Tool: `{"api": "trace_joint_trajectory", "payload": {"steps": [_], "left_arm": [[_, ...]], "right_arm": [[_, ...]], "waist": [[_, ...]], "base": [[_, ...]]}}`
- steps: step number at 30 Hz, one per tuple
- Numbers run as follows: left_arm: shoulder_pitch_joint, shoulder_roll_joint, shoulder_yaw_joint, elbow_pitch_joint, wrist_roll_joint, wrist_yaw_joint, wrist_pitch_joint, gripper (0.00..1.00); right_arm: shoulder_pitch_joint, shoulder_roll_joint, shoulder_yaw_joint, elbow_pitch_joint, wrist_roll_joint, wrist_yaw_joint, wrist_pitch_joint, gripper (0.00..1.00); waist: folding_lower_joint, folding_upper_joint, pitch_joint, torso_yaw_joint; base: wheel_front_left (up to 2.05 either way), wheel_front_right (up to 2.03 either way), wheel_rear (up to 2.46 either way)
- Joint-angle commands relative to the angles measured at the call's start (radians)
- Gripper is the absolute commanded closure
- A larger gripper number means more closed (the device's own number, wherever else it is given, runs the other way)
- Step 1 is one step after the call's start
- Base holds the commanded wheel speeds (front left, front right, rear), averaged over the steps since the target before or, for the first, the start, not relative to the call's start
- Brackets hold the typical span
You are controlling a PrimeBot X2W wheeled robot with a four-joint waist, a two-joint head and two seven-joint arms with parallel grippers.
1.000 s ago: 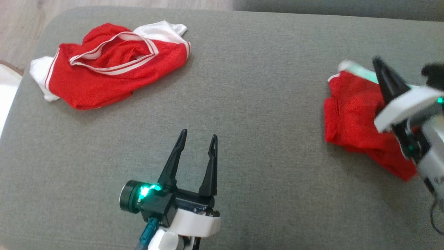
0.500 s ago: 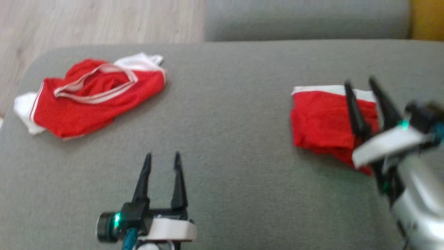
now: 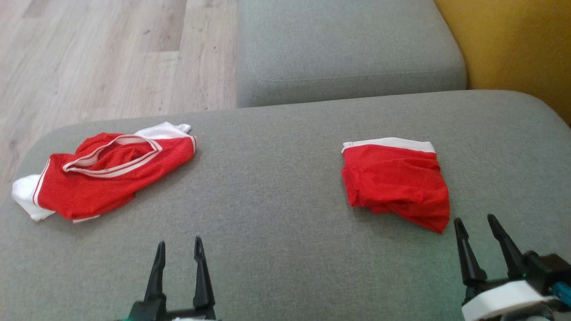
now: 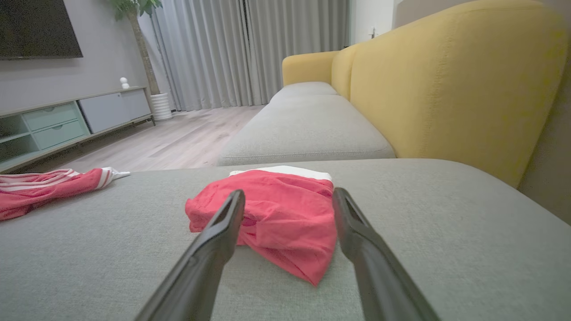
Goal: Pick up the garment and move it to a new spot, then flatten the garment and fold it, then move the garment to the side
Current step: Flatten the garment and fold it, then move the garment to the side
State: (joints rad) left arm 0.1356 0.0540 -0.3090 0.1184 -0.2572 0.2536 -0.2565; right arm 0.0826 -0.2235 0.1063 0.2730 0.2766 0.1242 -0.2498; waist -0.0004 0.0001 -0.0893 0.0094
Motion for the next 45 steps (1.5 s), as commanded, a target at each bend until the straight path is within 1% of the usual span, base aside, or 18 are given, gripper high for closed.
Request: {"api": "trace_joint_trajectory", "payload": {"steps": [1,10,28,34,40,45], "left_arm": [[-0.016,-0.004,0.044,-0.042,0.012,-0.007,-0.005,0.00],[0.049,-0.004,0.065,-0.049,0.071,-0.037,-0.005,0.00],[0.054,-0.004,0.065,-0.061,0.074,-0.036,-0.005,0.00],[0.048,-0.004,0.055,-0.055,0.080,-0.047,-0.005,0.00],[0.039,-0.004,0.048,-0.062,0.079,-0.042,-0.005,0.00],[0.022,-0.004,0.041,-0.070,0.077,-0.033,-0.005,0.00]], "right_arm": [[-0.026,-0.004,-0.002,-0.043,-0.014,0.007,-0.012,0.00],[0.026,0.008,-0.017,-0.058,-0.056,0.007,-0.012,0.00],[0.025,0.007,-0.011,-0.055,-0.058,0.007,-0.012,0.00],[0.024,-0.009,-0.001,-0.051,-0.062,0.007,-0.012,0.00],[0.013,-0.024,0.016,-0.050,-0.049,0.007,-0.012,0.00],[-0.027,-0.036,0.002,-0.038,-0.037,0.007,-0.012,0.00]], "waist": [[0.0004,-0.0001,-0.012,-0.008],[0.0004,-0.0001,-0.033,-0.009],[0.0004,-0.0001,-0.033,-0.012],[0.0004,-0.0001,-0.032,-0.005],[0.0004,-0.0001,-0.014,-0.001],[0.0004,-0.0001,0.021,-0.002]], "base": [[0.00,0.00,0.00],[0.00,0.00,0.00],[0.00,0.00,0.00],[0.00,0.00,0.00],[0.00,0.00,0.00],[0.00,0.00,0.00]]}}
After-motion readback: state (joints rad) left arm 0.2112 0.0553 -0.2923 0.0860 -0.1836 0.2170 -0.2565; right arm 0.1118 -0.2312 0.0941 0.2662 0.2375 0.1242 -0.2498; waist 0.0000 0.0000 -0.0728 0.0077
